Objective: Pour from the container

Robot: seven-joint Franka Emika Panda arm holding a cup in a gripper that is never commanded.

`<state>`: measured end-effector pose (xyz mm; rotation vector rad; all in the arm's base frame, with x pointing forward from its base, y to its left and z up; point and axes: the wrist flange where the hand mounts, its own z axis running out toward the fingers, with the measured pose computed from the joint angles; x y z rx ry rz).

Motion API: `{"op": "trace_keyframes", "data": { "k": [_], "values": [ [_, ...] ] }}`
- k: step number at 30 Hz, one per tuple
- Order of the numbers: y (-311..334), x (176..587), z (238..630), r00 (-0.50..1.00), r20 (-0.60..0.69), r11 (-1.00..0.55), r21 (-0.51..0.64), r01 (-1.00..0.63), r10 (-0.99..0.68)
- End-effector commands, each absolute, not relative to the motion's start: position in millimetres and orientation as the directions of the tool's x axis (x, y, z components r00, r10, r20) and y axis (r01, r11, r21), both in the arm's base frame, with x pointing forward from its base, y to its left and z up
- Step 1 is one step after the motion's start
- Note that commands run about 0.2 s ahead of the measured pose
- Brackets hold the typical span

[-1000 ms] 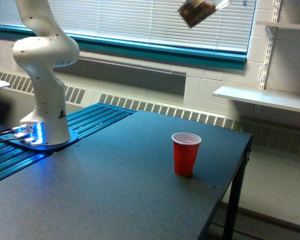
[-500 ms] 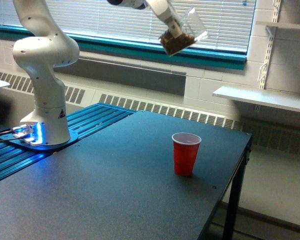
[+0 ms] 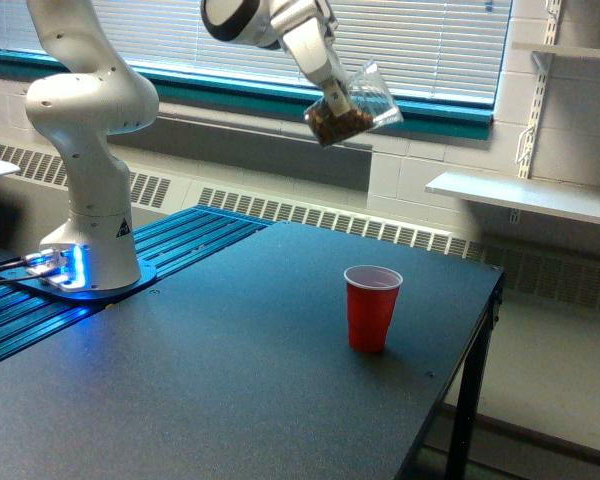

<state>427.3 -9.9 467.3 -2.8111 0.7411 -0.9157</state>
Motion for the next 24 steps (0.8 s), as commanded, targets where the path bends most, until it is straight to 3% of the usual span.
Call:
{"op": "trace_keyframes", "data": {
  "k": [1, 24],
  "values": [
    [-2.6, 425.2, 448.9, 0.724, 0.515, -0.887, -0.208, -0.414, -0.458],
    [10.0, 421.7, 395.6, 0.777, 0.476, -0.902, -0.094, -0.421, -0.412]
  ]
}}
